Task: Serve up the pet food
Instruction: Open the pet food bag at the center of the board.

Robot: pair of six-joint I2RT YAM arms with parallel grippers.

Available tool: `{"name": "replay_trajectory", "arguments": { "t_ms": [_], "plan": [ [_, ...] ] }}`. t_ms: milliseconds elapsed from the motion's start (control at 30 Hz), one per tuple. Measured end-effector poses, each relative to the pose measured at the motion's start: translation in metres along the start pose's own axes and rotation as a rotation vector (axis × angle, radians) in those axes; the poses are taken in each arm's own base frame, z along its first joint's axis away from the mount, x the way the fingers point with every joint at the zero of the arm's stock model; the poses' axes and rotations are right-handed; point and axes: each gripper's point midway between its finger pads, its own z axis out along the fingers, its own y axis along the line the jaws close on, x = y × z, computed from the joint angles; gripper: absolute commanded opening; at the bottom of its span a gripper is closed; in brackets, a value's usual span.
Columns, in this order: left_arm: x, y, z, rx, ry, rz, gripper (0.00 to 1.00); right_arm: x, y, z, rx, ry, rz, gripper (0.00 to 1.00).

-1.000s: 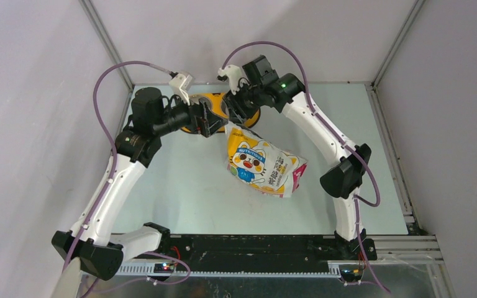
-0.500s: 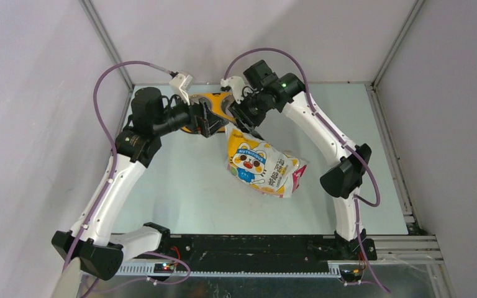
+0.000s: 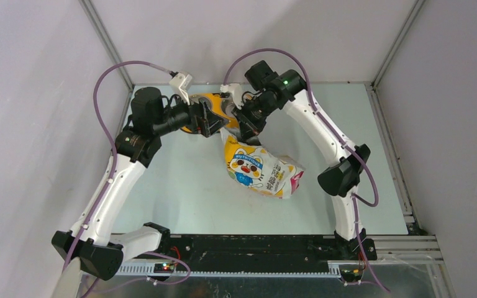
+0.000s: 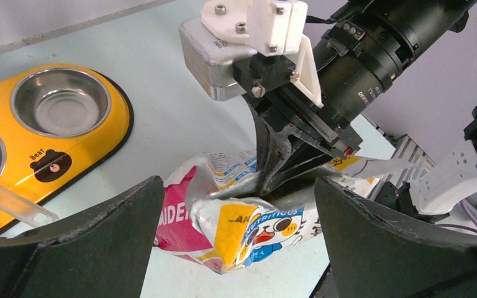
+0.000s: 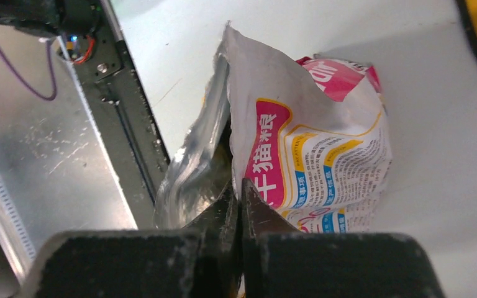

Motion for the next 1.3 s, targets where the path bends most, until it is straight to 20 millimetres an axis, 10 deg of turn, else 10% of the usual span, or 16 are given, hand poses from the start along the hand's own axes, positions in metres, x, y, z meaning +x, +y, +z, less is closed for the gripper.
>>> {"name": "replay_trajectory", "arguments": {
  "t_ms": [333,600,1033,1300],
  "plan": [
    [0.000,-0.004,-0.001,0.028,0.017,0.055,0.98,0.002,0.003,-0.005,-0.056,-0.008,0.017,0.00],
    [-0.023,-0.012,-0.012,0.084,0.008,0.372,0.98,0.001,-0.008,-0.005,0.013,-0.006,0.038,0.38],
    [0.045,-0.012,0.001,0.400,0.237,0.932,1.00,0.020,-0.040,-0.008,0.052,0.006,0.162,0.41],
    [0.046,-0.015,0.041,0.548,0.297,1.047,0.89,0.022,-0.038,-0.009,0.007,-0.002,0.184,0.41]
  ]
}}
